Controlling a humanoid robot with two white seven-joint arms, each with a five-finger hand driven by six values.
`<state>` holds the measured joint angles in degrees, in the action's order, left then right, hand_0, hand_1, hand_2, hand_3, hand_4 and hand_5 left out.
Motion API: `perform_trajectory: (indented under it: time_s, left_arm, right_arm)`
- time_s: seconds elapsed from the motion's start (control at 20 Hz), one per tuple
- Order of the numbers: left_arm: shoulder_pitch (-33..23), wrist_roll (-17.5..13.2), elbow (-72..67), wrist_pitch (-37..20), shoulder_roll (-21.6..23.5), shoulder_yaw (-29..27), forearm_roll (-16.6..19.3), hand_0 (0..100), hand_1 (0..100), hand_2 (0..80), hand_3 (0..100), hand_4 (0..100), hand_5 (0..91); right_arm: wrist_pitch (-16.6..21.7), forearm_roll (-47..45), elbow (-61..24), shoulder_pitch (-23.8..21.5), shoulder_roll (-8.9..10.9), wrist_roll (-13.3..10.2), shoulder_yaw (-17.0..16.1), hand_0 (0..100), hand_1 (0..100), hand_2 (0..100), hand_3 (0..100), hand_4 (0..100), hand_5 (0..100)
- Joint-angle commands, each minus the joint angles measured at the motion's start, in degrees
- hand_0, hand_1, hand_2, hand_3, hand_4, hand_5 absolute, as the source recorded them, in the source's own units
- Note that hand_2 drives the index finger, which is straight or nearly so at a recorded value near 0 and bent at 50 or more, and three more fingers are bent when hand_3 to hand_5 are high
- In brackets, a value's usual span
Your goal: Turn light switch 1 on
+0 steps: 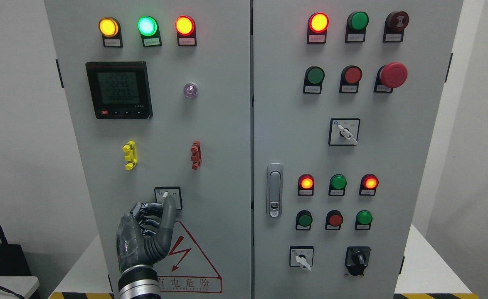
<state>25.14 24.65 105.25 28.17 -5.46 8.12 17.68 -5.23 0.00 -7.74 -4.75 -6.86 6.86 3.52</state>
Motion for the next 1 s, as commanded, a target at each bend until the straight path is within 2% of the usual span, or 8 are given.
perform_trajectory:
  time_s: [0.0,0.25,0.95]
  left_arm:
    - [0.1,0.6,0.0,0.3,-0.2,0.1,1.1,22,32,53.7,67,75,71.1]
    - [0.5,0.8,0.0,2.0,-0.2,0.2,1.0,23,32,54.0,68,75,71.4]
    - [1.0,0.8,-0.1,2.1,-0.2,0.6,1.1,26,34,55.3,69,76,72.4]
  right_arm:
    - [0.0,-1.1,0.0,0.0,0.00,0.0,0.0,12,39,0,0,0,0]
    - [0.0,-1.0,0.0,0.0,0.00,0.0,0.0,12,39,0,0,0,0]
    - [0.0,-1.1,0.0,0.0,0.00,0.0,0.0,12,39,0,0,0,0]
